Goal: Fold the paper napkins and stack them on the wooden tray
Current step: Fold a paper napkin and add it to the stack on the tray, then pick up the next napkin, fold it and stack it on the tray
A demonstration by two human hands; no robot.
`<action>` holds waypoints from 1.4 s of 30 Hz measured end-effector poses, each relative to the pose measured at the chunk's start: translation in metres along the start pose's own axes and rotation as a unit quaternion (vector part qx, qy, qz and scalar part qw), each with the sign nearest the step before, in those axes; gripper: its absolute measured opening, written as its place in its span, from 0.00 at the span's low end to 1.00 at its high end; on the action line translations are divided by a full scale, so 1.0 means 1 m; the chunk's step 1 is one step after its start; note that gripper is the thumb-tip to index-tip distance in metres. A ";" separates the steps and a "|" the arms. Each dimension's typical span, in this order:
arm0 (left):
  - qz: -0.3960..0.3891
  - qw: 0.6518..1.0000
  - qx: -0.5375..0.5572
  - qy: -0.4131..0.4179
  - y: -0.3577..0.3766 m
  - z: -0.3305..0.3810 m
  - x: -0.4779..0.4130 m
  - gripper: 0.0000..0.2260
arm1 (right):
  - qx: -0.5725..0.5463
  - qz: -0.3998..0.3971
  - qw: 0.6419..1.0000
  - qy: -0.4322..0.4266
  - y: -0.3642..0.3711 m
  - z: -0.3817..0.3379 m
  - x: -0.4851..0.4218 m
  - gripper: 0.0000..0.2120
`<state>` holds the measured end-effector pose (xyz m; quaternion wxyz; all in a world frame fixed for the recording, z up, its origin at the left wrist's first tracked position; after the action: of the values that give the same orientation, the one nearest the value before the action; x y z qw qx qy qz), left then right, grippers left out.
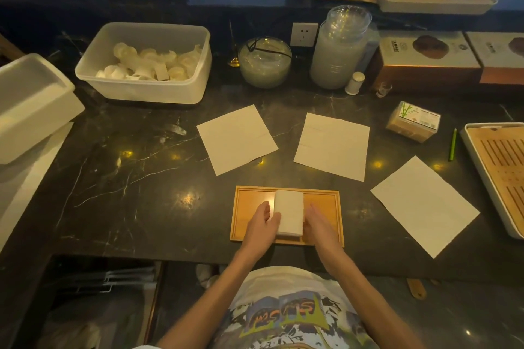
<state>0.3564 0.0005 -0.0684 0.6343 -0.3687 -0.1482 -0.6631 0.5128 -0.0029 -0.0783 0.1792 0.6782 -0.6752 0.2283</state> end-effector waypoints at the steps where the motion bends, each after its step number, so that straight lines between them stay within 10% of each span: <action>1: -0.013 1.000 -0.007 0.003 0.004 0.001 0.002 0.25 | -0.032 -0.017 0.999 0.010 0.005 0.000 0.001 0.27; 9: -0.072 0.996 -0.045 0.012 0.020 0.001 0.007 0.27 | -0.117 -0.075 0.990 0.020 0.023 -0.004 0.003 0.26; 20: -0.051 0.969 -0.220 0.105 -0.001 0.005 -0.005 0.27 | 0.284 -0.105 0.944 -0.133 -0.014 -0.007 -0.008 0.30; 26: -0.015 0.967 -0.222 0.121 -0.024 0.015 -0.008 0.25 | 0.274 -0.099 0.947 -0.131 -0.024 -0.028 -0.014 0.26; 36: 0.288 0.955 -0.033 -0.067 -0.170 0.070 -0.085 0.09 | 0.345 0.021 0.907 -0.243 0.034 -0.175 -0.109 0.05; 42: 0.266 0.945 -0.079 -0.171 -0.182 0.079 -0.128 0.18 | 0.454 0.033 0.878 -0.146 0.094 -0.186 -0.185 0.11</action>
<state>0.1972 0.1737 -0.0518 0.7216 -0.5519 -0.0978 -0.4064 0.4097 0.2520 -0.0321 -0.2565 0.6883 -0.5379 0.4137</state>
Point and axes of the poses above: each hand's wrist, its own x-axis away from the middle knuckle, its own y-axis out of the palm, z = x × y, the point moved 4 cm from there along -x, towards the middle knuckle, and after that the axes turned 8 degrees about -y, right-handed, at the moved point
